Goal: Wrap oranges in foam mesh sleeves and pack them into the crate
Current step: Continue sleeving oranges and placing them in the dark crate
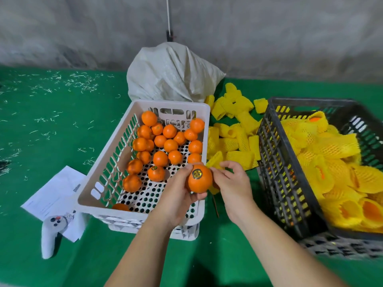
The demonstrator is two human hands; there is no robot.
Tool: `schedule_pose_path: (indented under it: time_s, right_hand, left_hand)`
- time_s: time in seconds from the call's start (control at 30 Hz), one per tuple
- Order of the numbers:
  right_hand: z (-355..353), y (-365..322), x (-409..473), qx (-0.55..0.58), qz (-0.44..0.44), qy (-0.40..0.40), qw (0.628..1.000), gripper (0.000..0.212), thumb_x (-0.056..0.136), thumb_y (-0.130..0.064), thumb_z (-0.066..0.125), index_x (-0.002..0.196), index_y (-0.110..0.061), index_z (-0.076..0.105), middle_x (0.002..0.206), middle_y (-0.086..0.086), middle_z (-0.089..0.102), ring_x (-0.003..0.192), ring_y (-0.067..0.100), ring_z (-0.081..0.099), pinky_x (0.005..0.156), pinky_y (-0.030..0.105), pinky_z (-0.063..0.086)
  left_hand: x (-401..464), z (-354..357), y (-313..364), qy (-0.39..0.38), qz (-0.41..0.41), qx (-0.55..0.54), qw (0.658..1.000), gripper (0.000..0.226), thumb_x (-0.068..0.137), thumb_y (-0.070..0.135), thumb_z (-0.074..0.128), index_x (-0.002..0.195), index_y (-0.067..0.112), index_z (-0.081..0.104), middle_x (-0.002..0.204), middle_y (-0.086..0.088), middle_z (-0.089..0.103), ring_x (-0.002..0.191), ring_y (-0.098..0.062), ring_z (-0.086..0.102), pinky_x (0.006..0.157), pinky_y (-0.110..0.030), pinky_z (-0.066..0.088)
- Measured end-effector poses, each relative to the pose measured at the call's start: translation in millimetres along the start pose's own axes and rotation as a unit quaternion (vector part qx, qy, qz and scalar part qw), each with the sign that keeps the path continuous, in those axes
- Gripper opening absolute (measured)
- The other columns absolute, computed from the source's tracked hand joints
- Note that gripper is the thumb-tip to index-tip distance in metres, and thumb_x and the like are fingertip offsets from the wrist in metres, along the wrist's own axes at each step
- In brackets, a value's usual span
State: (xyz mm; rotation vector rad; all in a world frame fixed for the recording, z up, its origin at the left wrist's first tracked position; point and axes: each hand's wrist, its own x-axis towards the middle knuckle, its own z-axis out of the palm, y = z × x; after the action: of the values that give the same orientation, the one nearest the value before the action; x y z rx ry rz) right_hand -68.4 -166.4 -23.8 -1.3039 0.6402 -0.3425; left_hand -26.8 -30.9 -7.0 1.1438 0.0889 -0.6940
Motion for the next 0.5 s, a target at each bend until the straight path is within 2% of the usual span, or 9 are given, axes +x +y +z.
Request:
schedule_pose_path:
  time_s: [0.1, 0.23, 0.37, 0.5]
  right_hand:
    - [2.2, -4.7, -6.6, 0.021, 0.041, -0.021, 0.999, 0.018, 0.094, -0.015, 0.070, 0.101, -0.031, 0.072, 0.108, -0.001, 0.076, 0.103, 0.020, 0.072, 0.090, 0.040, 0.058]
    - [8.8, -8.5, -17.8, 0.003, 0.023, 0.031, 0.999, 0.017, 0.095, -0.013, 0.065, 0.098, -0.027, 0.074, 0.105, 0.001, 0.075, 0.101, 0.023, 0.070, 0.091, 0.044, 0.059]
    - [12.4, -7.8, -31.6, -0.081, -0.069, 0.045, 0.993, 0.020, 0.093, -0.009, 0.063, 0.094, -0.027, 0.073, 0.094, -0.006, 0.074, 0.092, 0.017, 0.069, 0.081, 0.033, 0.057]
    - [16.9, -6.6, -41.9, -0.162, -0.149, 0.013, 0.975, 0.023, 0.096, -0.009, 0.061, 0.092, -0.031, 0.066, 0.088, -0.016, 0.069, 0.083, 0.001, 0.064, 0.070, 0.013, 0.048]
  left_hand:
    - [-6.5, -3.1, 0.7, -0.005, -0.008, -0.024, 1.000, 0.045, 0.105, 0.043, 0.049, 0.135, 0.013, 0.064, 0.120, -0.013, 0.072, 0.097, -0.020, 0.069, 0.072, -0.035, 0.060]
    - [-15.6, -5.6, -1.4, -0.008, 0.002, -0.034, 0.999, 0.044, 0.106, 0.041, 0.048, 0.134, 0.012, 0.065, 0.124, -0.017, 0.071, 0.096, -0.020, 0.073, 0.072, -0.035, 0.061]
    - [-15.6, -5.1, 1.0, 0.028, -0.010, -0.097, 0.995, 0.041, 0.110, 0.035, 0.042, 0.136, 0.010, 0.062, 0.123, -0.022, 0.071, 0.091, -0.027, 0.076, 0.068, -0.036, 0.063]
    - [-13.6, -9.2, 4.6, 0.035, -0.045, -0.124, 0.991, 0.042, 0.109, 0.039, 0.042, 0.135, 0.012, 0.062, 0.122, -0.022, 0.071, 0.089, -0.030, 0.075, 0.062, -0.034, 0.063]
